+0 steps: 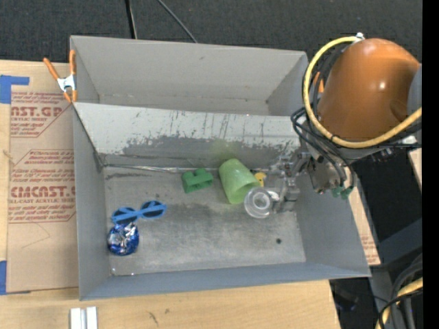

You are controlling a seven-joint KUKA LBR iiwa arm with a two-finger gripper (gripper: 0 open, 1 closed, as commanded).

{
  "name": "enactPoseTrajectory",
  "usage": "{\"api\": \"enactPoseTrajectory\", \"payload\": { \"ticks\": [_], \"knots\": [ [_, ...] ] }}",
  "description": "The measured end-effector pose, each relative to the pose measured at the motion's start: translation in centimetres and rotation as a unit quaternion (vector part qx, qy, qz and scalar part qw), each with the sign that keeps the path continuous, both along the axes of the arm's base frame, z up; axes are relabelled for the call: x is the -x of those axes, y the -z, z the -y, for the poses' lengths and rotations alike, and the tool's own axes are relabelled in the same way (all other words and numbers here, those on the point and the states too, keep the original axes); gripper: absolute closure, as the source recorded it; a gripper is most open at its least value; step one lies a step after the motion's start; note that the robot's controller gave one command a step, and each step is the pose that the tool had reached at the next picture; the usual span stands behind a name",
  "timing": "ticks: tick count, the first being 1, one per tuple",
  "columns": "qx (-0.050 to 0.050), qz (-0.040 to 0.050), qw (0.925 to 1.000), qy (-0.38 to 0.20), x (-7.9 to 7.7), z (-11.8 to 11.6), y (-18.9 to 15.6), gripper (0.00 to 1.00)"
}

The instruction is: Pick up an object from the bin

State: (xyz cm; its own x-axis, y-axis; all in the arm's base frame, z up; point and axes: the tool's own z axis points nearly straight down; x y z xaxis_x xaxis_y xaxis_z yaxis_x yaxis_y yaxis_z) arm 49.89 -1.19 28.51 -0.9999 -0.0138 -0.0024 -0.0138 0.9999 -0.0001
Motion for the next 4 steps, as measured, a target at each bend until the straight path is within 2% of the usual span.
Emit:
{"api": "enactPoseTrajectory", "payload": {
  "ticks": [4],
  "knots": [
    [0.0,0.0,1.0,0.0,0.0,-0.01,0.0,1.0]
  ]
}}
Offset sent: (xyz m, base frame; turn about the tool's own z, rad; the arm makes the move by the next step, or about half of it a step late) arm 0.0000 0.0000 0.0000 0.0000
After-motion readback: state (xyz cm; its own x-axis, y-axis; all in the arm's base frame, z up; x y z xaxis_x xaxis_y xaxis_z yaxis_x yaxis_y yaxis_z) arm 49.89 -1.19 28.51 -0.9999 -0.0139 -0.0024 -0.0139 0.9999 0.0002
